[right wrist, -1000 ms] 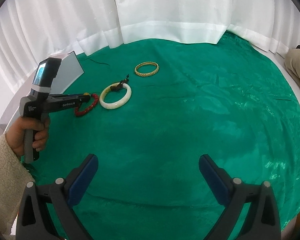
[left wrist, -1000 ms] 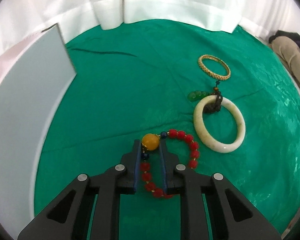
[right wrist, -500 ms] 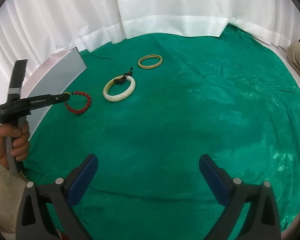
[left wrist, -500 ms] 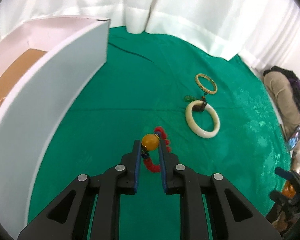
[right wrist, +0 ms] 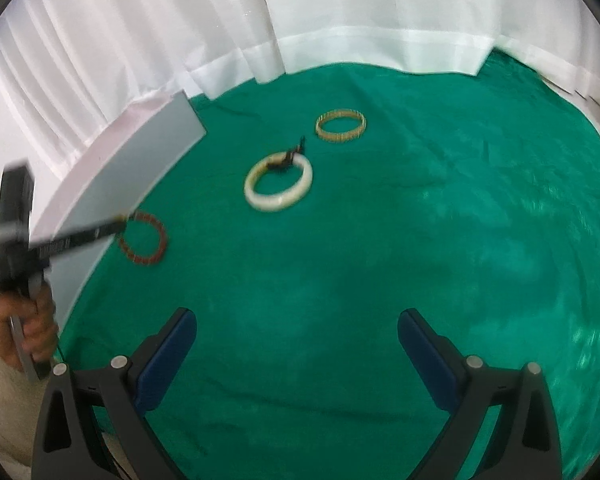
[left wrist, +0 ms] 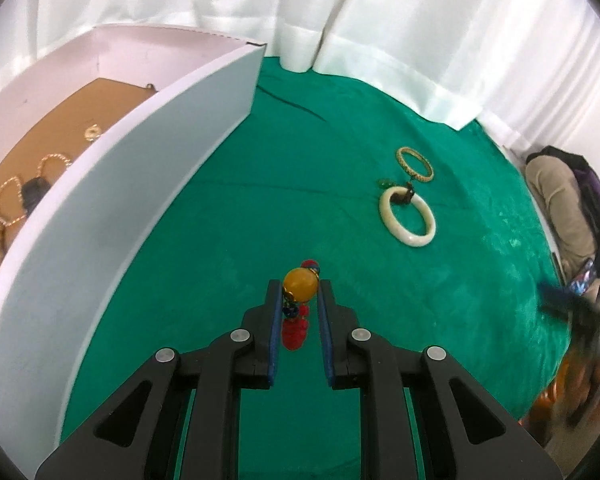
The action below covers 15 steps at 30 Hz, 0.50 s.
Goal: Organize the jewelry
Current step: 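Grasp the dark cord pendant with the right gripper while the left holds the red bracelet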
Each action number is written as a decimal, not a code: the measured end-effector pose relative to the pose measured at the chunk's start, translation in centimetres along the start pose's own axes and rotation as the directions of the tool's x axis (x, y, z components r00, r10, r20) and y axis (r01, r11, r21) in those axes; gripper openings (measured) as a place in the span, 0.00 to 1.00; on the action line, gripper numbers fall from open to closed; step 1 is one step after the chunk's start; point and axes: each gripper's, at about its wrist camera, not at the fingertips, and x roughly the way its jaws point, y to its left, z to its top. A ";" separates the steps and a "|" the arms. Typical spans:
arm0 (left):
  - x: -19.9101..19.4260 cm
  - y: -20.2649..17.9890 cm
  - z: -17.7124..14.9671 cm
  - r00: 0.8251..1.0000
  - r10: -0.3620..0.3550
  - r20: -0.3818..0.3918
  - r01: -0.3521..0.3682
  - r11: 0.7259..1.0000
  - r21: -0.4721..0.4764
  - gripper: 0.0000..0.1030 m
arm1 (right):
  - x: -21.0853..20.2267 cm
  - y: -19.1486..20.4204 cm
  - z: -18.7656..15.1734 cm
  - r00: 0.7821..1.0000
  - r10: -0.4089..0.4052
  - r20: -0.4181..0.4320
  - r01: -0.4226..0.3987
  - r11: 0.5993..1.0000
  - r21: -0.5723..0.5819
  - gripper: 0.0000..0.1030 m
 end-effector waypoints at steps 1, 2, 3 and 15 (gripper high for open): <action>-0.2 0.3 -0.2 1.000 0.003 0.003 -0.003 1.000 -0.006 0.15 | 0.1 -0.7 1.6 1.000 -0.027 0.011 0.027 1.000 0.007 0.99; -0.3 0.4 -0.3 1.000 0.002 0.004 -0.002 1.000 -0.010 0.15 | 0.3 -1.4 3.0 0.999 -0.046 0.016 0.046 0.999 0.015 0.99; -0.4 0.5 -0.4 1.000 0.002 0.006 -0.002 1.000 -0.012 0.15 | 0.7 -2.2 4.6 0.997 -0.071 0.014 0.070 0.997 0.030 0.99; -0.9 1.2 -1.4 1.000 0.002 0.016 -0.002 1.000 -0.024 0.15 | 15.3 -0.3 13.7 0.967 0.126 -0.223 -0.068 0.965 0.253 0.36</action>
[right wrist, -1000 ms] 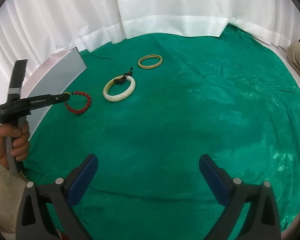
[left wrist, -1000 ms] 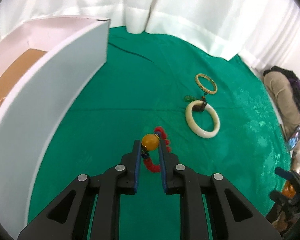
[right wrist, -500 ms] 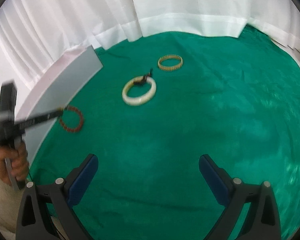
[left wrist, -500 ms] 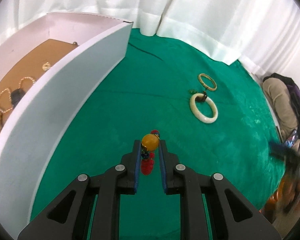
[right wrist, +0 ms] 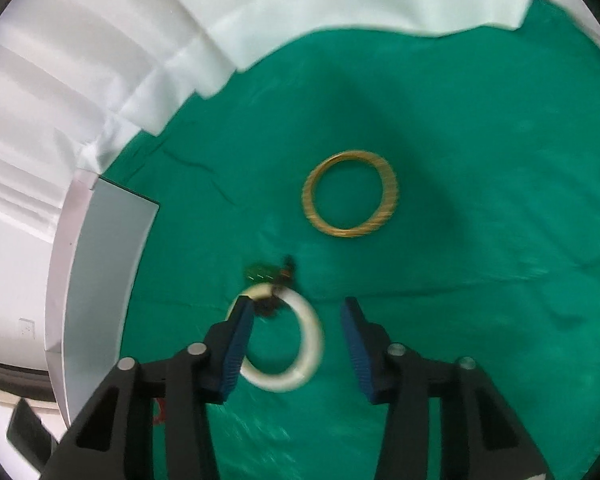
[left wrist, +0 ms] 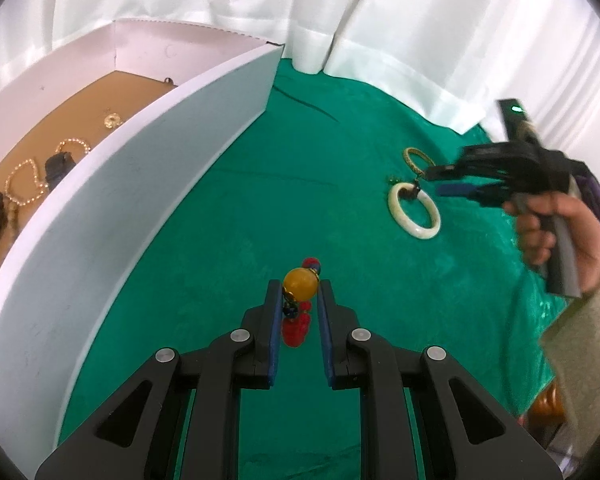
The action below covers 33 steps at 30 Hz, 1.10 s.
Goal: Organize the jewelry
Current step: 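Grasp the dark cord pendant with the right gripper while the left holds the red bracelet, then carry the cord pendant and red bracelet into the white box and open both grippers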
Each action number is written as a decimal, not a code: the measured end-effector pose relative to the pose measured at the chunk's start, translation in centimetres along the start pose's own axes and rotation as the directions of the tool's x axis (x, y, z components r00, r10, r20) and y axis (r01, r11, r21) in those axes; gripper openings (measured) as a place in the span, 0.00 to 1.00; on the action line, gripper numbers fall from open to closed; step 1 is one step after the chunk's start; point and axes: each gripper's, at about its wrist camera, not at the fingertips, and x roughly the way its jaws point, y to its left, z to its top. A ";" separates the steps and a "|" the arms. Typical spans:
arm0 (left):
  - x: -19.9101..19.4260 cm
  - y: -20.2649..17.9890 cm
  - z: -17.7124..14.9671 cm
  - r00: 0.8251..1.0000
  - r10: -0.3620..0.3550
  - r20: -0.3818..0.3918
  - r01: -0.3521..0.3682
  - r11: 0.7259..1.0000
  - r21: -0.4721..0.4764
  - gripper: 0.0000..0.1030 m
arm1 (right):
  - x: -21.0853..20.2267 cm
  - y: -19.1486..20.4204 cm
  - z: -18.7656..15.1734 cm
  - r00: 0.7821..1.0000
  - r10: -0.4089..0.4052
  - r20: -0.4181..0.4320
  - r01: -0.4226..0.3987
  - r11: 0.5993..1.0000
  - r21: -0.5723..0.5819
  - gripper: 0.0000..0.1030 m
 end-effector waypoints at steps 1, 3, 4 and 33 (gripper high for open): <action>0.0 0.1 -0.1 1.000 0.000 0.000 0.000 1.000 -0.001 0.15 | 0.8 0.6 0.3 1.000 -0.020 -0.002 0.020 1.000 -0.002 0.32; 0.1 0.3 -0.1 1.000 0.001 -0.002 -0.001 1.000 -0.004 0.15 | 1.7 1.3 0.5 0.999 -0.046 -0.002 0.046 0.999 -0.005 0.23; 0.1 0.5 -0.2 1.000 0.001 -0.004 -0.001 1.000 -0.005 0.15 | 2.2 1.7 0.6 0.997 -0.074 0.004 0.074 0.997 -0.005 0.20; -21.3 8.5 2.0 0.963 0.017 0.270 0.032 0.984 -0.174 0.15 | -13.5 23.8 -8.2 0.955 0.245 0.164 -0.109 0.811 -0.575 0.08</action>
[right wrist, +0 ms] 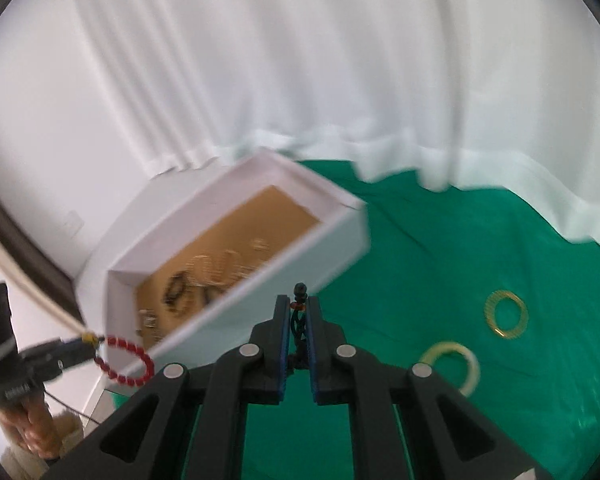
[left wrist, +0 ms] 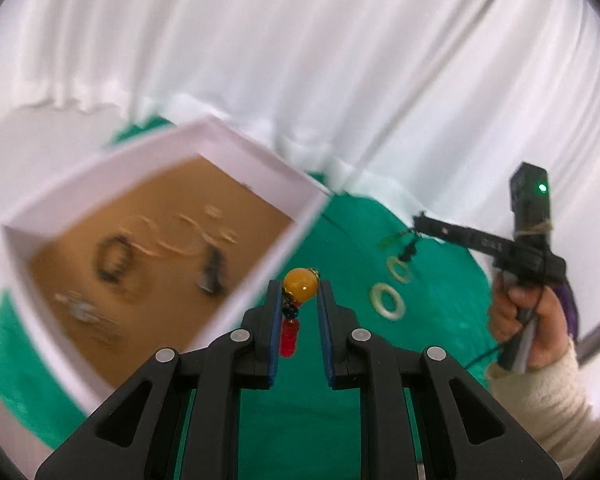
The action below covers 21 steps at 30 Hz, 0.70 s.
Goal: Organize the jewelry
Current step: 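Carry the cord pendant and red bracelet into the white box and open both grippers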
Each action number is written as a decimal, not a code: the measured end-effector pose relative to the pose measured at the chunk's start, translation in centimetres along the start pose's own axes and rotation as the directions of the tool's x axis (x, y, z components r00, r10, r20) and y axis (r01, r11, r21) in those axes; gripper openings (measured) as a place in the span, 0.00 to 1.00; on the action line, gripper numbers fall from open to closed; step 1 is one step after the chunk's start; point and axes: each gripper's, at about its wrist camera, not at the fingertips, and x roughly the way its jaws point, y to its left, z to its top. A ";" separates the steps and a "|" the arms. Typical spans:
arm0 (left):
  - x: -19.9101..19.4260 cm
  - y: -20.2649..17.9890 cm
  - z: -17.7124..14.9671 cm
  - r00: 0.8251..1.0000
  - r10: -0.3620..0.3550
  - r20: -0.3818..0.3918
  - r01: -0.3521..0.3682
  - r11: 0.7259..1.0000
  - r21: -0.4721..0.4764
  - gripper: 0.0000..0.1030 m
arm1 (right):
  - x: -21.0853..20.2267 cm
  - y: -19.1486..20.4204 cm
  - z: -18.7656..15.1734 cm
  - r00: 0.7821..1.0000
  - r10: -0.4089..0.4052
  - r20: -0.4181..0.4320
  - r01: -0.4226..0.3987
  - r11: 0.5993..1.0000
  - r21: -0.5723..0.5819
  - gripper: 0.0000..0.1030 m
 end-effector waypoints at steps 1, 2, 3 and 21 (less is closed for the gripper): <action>-0.6 1.3 0.5 0.999 0.041 0.019 -0.040 0.999 -0.009 0.15 | 0.9 1.4 0.7 1.000 0.017 0.002 -0.017 1.000 -0.017 0.08; -0.7 1.9 0.7 0.998 0.058 0.024 -0.057 0.998 -0.015 0.15 | 1.3 2.1 1.0 1.000 0.031 0.003 -0.031 0.999 -0.026 0.08; -0.8 3.3 1.0 0.996 0.086 0.028 -0.085 0.996 -0.033 0.15 | 2.2 3.5 1.6 0.998 0.058 0.001 -0.058 0.997 -0.044 0.08; 7.4 12.9 -2.9 0.960 0.229 -0.158 -0.250 0.960 -0.128 0.16 | 20.9 15.9 -2.2 0.939 0.166 -0.303 -0.209 0.971 -0.114 0.11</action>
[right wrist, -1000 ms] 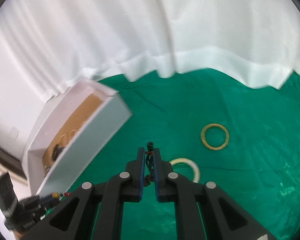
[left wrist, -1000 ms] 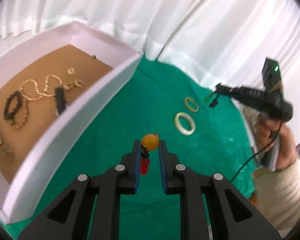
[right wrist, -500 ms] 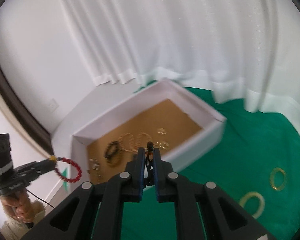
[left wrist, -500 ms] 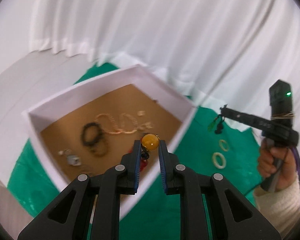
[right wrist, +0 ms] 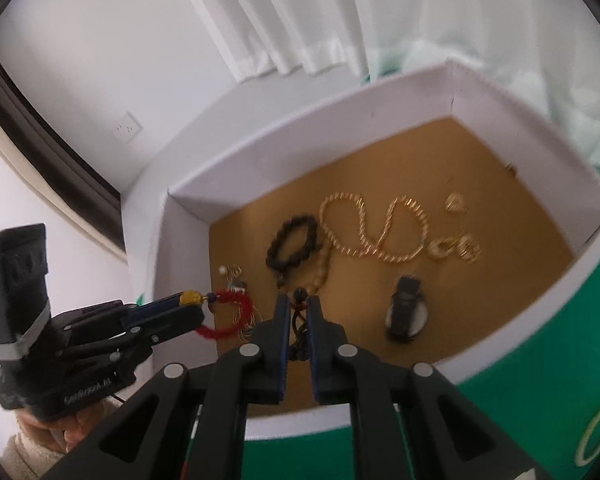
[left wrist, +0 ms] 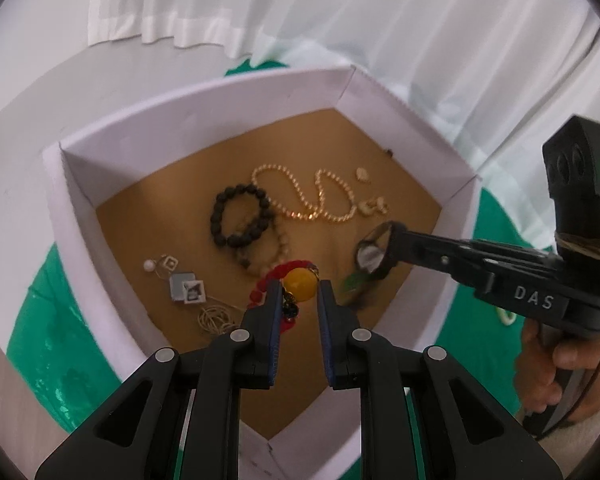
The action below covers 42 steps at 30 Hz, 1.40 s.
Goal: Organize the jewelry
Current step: 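Carry the cord pendant and red bracelet into the white box and open both grippers, then move both open grippers back to the two bangles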
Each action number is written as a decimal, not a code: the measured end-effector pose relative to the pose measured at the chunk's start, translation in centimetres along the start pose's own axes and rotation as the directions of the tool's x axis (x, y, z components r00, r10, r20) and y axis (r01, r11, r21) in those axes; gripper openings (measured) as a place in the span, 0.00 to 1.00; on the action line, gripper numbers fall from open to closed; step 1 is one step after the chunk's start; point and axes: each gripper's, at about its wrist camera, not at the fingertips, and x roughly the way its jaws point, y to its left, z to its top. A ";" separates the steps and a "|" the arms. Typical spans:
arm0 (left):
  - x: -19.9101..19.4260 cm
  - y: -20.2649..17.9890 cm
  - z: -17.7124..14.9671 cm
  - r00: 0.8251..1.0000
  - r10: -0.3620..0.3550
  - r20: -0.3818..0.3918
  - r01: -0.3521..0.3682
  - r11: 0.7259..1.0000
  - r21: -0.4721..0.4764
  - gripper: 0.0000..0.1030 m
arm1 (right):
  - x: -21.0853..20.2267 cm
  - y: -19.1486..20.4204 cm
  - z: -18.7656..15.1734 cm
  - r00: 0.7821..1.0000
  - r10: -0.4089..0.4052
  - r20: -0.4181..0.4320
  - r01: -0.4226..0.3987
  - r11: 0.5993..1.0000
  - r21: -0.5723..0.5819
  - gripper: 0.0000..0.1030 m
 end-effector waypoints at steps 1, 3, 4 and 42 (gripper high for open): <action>0.3 0.0 -0.1 1.000 -0.002 -0.006 0.002 1.000 -0.002 0.16 | 0.1 -0.1 -0.2 1.000 -0.007 0.000 0.007 1.000 0.006 0.11; 0.6 -0.2 -0.4 1.000 0.003 -0.008 -0.003 1.000 -0.006 0.27 | 0.0 -0.5 -0.4 0.999 -0.036 0.010 0.035 0.999 0.021 0.12; 0.5 -0.3 -0.4 1.000 0.007 -0.005 -0.007 1.000 -0.003 0.32 | -0.4 -0.7 -0.5 0.999 -0.045 0.019 0.045 0.999 0.029 0.21; 5.7 -25.0 -18.8 0.993 -0.006 -0.114 0.054 0.901 0.431 0.88 | -23.8 -25.2 -37.0 0.625 -0.779 0.062 0.597 0.527 0.606 0.68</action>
